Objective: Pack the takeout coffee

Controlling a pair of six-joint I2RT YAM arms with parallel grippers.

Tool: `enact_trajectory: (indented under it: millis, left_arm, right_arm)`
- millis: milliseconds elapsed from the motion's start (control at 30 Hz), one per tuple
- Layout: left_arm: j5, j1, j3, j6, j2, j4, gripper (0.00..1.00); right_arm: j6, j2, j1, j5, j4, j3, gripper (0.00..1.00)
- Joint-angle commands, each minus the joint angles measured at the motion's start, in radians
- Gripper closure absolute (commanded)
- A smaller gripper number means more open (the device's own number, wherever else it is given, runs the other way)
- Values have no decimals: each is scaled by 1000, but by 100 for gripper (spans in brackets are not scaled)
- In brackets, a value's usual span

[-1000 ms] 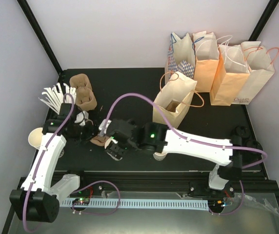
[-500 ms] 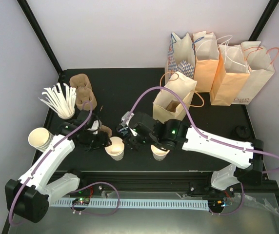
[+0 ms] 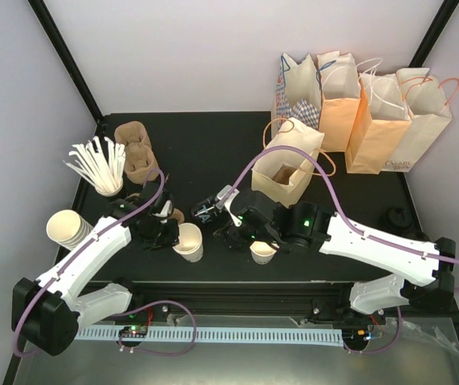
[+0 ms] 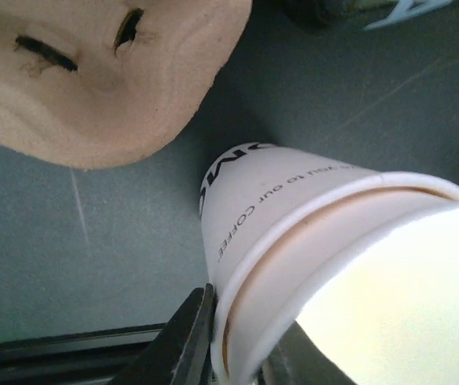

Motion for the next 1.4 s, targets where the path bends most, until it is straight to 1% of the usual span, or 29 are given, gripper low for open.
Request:
enact_trajectory:
  millis: [0,67,200,333,433,567,667,767,867,933,1033,1167,1367]
  left_arm:
    - [-51,-20,36,-17,4,-31,90]
    - [-69,-23,66,-23,-4,-80,98]
    - [-95,-23,132,-32,-25,-179,98]
    - [-183,-14,182,-55,-35,-296,98]
    - [-285,19,195,-122,-26,-381,98]
    - [-306,84,214,-173,-26,-455,98]
    - [-312,141,188,-226,-47,-484,98]
    - [-327,196,156,-256,-72,-459,99]
    - [-398,242,133,-284,-102,-396,98]
    - [-419,300,123,-279,-119,-339,99]
    - [-408,398,110,-274,-133,-251,98]
    - [-395,463,105,-293,-131,-157,98]
    - [-409,537,105,-281,-62,-92,99]
  right_arm:
    - [12,-49,-8,16,21,-29,21]
    - [10,-61,-11,17,19,-38,21]
    - [1,-87,-19,16,15,-57,21]
    - [-9,-112,-30,9,18,-76,21]
    - [-18,-129,-41,-2,23,-92,21]
    - [-33,-151,-51,-12,26,-114,21]
    - [-39,-171,-63,-21,33,-138,21]
    - [-41,-193,-72,-41,48,-166,21]
    - [-46,-207,-78,-48,50,-180,21]
    - [-50,-214,-82,-52,46,-184,21]
    - [-53,-227,-84,-53,40,-192,21]
    - [-42,-250,-85,-61,36,-213,21]
    - [-19,-272,-85,-60,34,-233,21]
